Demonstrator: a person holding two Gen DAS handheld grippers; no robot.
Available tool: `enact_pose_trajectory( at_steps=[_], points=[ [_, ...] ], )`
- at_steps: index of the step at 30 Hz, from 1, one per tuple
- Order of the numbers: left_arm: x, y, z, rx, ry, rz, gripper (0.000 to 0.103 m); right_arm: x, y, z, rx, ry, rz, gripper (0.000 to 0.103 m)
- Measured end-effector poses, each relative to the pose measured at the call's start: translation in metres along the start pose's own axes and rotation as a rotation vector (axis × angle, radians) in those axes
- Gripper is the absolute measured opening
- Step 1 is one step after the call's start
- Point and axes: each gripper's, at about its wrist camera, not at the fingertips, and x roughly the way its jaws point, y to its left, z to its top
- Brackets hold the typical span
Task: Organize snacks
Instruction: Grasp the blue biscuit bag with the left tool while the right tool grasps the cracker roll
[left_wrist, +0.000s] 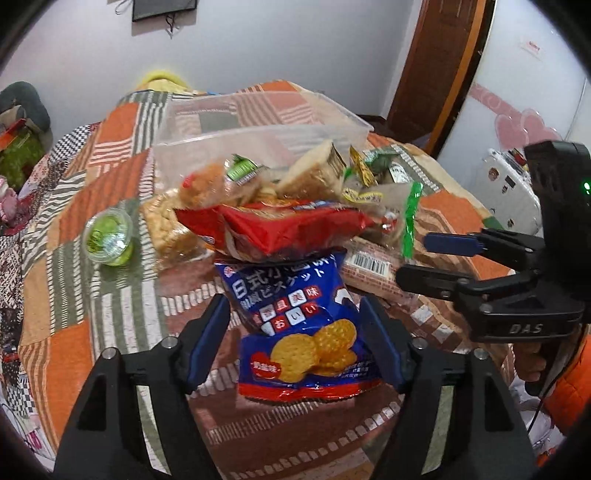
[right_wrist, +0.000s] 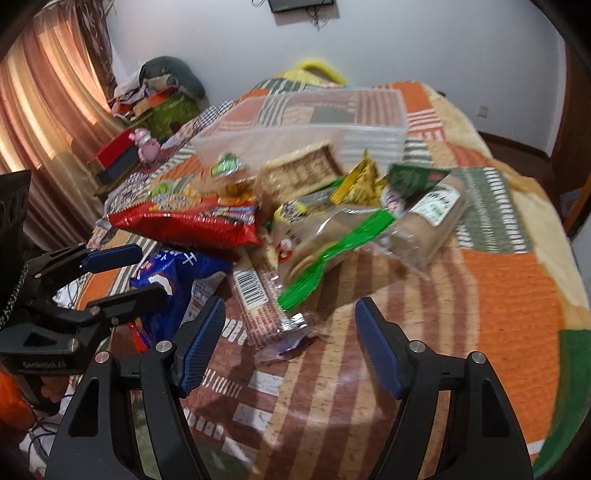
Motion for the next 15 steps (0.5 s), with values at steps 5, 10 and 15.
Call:
enact_pose_trajectory(
  at_steps=[5,10,15],
  points=[
    [0.014,0.003,-0.003,-0.030,0.043,-0.031,0.076,0.020,0.006,0.003,-0.036,0.051,0.006,0.057],
    [0.023,0.007,-0.006,-0.048,0.061,-0.028,0.075,0.023,0.011,0.000,-0.074,0.066,-0.003,0.047],
    [0.017,0.010,-0.012,-0.044,0.036,-0.005,0.070,0.008,0.009,-0.013,-0.079,0.079,0.022,0.044]
  ],
)
